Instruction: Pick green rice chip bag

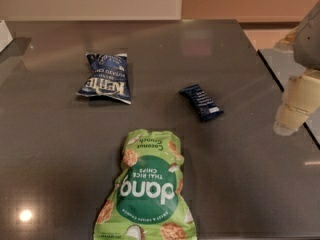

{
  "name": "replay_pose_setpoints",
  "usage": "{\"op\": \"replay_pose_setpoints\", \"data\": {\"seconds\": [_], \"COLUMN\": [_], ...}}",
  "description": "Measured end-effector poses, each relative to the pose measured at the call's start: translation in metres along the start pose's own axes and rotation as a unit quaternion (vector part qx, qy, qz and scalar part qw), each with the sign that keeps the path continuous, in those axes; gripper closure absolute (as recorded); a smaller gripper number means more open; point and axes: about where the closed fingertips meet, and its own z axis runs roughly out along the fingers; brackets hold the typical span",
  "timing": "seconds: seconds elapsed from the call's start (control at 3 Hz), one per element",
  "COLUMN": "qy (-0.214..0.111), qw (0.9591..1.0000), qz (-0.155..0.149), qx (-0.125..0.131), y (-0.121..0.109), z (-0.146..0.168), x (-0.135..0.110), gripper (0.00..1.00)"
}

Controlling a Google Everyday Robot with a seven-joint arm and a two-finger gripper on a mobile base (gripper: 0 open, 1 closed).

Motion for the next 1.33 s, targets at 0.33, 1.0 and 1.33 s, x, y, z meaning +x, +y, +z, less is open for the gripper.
{"op": "replay_pose_setpoints", "data": {"seconds": [0.33,1.0,1.33], "qy": [0.000,-0.034,-0.068], "qw": [1.0000,0.9898,0.9674], "qz": [-0.004,-0.134,-0.235], "qx": [0.002,-0.033,-0.065], "y": [0.000,0.019,0.042], "z": [-0.001,0.019,0.042], "x": [-0.002,-0.052,-0.094], "gripper": [0.00,0.00,0.00]}}
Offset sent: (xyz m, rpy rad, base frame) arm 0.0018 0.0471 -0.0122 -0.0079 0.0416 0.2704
